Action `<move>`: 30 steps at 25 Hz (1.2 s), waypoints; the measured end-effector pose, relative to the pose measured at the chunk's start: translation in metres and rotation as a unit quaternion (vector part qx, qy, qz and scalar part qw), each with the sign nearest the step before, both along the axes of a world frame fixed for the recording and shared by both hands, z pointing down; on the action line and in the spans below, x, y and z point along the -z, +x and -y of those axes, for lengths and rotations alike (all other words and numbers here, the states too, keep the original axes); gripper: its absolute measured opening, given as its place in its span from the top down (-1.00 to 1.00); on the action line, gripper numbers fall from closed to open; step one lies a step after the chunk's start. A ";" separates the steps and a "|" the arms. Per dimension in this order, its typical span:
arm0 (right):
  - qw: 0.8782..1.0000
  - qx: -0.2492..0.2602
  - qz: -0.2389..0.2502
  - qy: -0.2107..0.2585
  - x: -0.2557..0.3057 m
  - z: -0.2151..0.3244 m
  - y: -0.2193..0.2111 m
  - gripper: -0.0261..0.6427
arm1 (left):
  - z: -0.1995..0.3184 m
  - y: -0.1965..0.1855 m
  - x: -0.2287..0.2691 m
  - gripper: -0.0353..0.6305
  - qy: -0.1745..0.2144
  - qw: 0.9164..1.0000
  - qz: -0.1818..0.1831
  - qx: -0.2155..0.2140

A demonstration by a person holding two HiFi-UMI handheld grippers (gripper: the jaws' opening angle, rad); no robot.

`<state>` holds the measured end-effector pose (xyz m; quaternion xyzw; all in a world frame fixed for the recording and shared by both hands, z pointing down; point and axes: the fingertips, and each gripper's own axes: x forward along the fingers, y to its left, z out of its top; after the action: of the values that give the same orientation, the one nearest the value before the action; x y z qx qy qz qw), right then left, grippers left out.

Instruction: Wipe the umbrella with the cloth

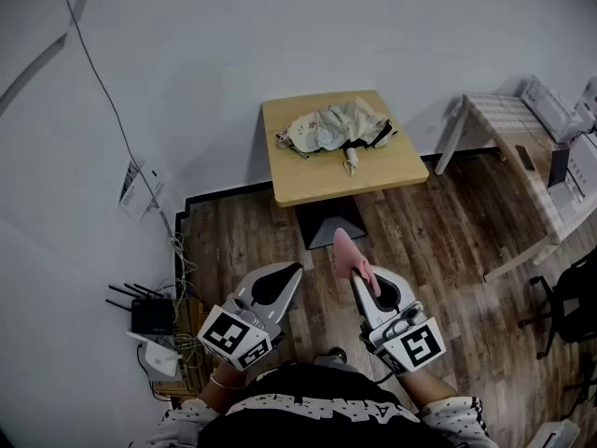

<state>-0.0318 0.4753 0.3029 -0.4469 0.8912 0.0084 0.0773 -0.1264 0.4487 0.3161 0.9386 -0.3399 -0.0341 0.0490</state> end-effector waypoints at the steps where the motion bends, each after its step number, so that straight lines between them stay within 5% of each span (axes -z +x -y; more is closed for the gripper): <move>1: 1.000 -0.001 0.006 0.003 0.001 0.000 0.002 0.83 | 0.000 0.001 -0.001 0.89 0.000 1.000 0.000 0.000; 30: 0.999 0.031 0.021 -0.006 -0.014 -0.002 0.054 0.83 | -0.002 0.053 -0.013 0.89 -0.016 0.999 0.007 0.027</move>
<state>0.0219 0.4774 0.3169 -0.4200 0.9027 -0.0090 0.0932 -0.0738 0.4508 0.3296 0.9282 -0.3663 -0.0229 0.0610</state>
